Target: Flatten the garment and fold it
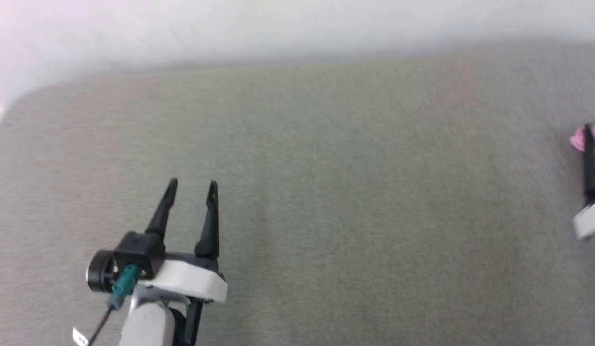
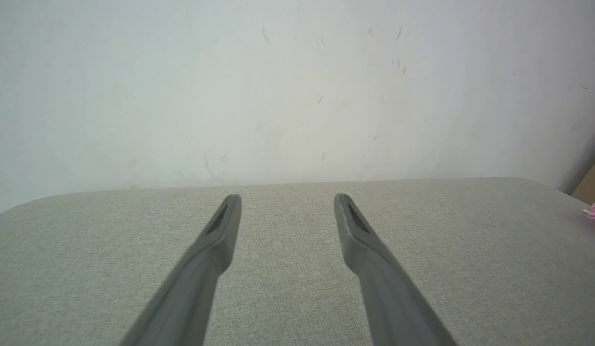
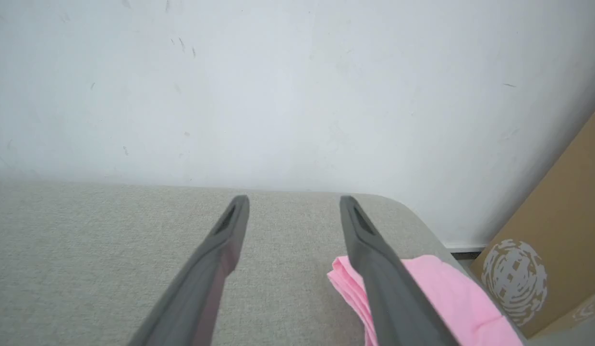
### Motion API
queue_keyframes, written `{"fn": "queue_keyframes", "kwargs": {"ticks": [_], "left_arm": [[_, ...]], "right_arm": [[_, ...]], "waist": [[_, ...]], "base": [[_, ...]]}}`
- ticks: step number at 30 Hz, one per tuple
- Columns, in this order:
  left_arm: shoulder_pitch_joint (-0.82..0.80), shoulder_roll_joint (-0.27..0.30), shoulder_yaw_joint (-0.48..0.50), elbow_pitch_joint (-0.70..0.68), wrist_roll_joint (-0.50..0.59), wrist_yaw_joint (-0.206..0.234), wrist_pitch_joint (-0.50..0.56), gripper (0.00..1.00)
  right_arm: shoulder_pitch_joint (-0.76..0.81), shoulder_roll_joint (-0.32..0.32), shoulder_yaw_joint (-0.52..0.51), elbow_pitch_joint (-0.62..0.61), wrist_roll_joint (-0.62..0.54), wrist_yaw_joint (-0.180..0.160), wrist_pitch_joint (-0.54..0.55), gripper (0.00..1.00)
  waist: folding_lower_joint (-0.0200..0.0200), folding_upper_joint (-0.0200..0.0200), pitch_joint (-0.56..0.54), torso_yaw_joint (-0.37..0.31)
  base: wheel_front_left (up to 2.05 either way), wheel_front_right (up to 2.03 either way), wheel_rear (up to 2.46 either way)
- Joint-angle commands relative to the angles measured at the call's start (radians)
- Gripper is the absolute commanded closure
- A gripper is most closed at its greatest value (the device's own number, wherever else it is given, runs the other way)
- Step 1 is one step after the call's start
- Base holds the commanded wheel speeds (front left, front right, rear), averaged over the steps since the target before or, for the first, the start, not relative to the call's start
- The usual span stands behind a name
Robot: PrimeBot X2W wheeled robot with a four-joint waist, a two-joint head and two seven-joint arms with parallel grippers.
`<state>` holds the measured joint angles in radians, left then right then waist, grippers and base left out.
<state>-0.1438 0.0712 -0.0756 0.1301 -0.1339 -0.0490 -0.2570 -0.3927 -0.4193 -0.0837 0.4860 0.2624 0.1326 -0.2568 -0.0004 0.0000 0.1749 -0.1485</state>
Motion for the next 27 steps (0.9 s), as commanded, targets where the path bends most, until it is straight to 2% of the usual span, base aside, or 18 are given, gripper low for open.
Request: {"fn": "queue_keyframes", "kwargs": {"ticks": [1,8,14,19,27], "left_arm": [[0.019,-0.004,-0.003,0.002,-0.008,0.006,-0.004,0.0],[0.047,-0.015,-0.012,0.02,-0.027,0.012,-0.005,0.0],[0.066,-0.019,-0.015,0.035,-0.046,0.03,-0.005,0.0],[0.08,-0.02,-0.02,0.039,-0.056,0.034,-0.005,0.0],[0.112,-0.021,-0.013,0.047,-0.058,0.037,-0.005,0.0]], "right_arm": [[0.037,0.023,0.0,-0.047,0.002,-0.002,-0.001,0.0],[0.242,0.173,-0.017,-0.34,-0.073,-0.002,0.059,0.0],[0.379,0.305,-0.024,-0.495,-0.159,-0.002,0.109,0.0],[0.451,0.35,-0.03,-0.528,-0.173,-0.002,0.12,0.0],[0.508,0.368,-0.022,-0.535,-0.168,-0.002,0.13,0.0]], "waist": [[0.0004,0.0,-0.125,0.108],[0.0004,0.0,-0.162,0.16],[0.0004,0.0,-0.18,0.179],[0.0004,0.0,-0.191,0.184],[0.0004,0.0,-0.205,0.164]], "base": [[0.0,0.0,0.0],[0.0,0.0,0.0],[0.0,0.0,0.0],[0.0,0.0,0.0],[0.0,0.0,0.0]]}}
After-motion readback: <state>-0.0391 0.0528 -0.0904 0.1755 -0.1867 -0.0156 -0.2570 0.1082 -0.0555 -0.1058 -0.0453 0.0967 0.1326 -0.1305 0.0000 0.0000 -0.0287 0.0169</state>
